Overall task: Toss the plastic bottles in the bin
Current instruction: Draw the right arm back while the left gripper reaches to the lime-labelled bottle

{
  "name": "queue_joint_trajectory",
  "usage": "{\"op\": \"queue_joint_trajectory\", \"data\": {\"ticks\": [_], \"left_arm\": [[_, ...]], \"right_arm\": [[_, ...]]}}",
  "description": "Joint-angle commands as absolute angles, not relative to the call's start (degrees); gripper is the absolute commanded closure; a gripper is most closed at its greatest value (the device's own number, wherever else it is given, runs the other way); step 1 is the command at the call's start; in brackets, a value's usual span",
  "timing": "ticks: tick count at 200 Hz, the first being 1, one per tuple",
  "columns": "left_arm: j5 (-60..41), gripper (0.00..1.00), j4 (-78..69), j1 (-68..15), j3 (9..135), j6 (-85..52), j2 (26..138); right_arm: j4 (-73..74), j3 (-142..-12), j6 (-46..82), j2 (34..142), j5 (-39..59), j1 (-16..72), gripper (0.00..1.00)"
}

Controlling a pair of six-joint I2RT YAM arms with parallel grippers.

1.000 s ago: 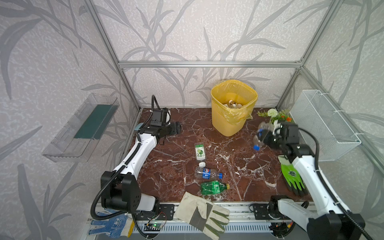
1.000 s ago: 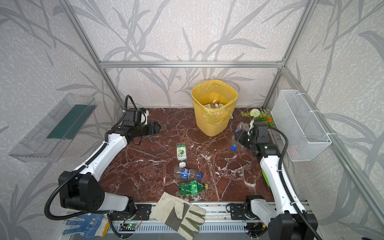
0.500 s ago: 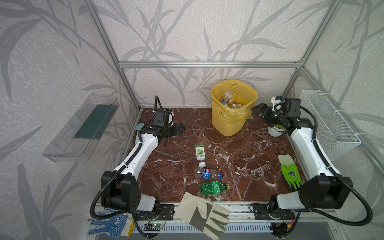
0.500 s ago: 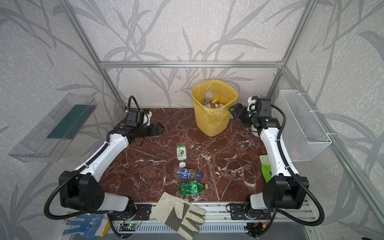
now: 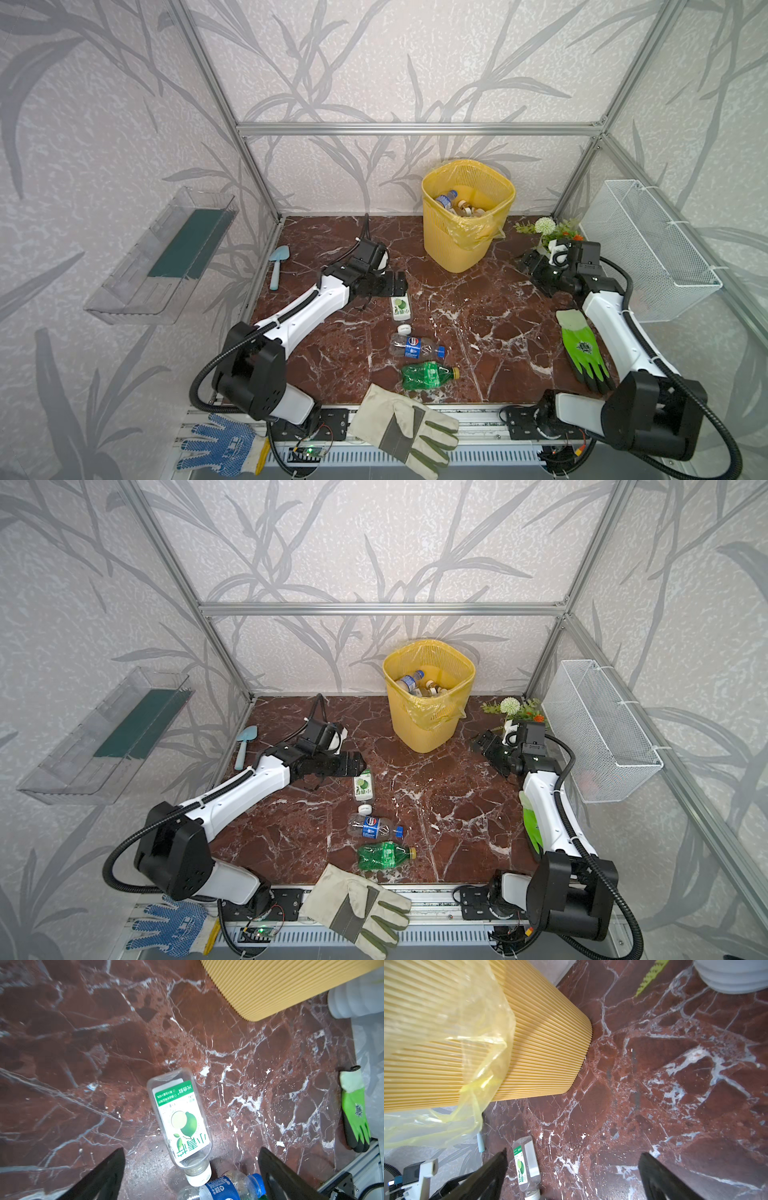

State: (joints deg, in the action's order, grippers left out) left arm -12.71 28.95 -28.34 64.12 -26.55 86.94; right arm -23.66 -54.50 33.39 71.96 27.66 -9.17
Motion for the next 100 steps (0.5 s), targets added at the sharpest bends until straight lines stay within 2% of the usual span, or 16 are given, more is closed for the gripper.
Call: {"op": "queue_joint_trajectory", "data": {"ticks": [1,100], "left_arm": [[-10.6,0.01,28.7,-30.0,64.1,-29.4,89.5],[-9.0,0.02,29.1,-33.2,67.1,-33.3,101.0]], "right_arm": [[-21.0,-54.0,31.7,71.7,26.9,-9.2,0.01],[-20.2,-51.3,30.8,71.1,24.8,-9.2,0.01]]}}
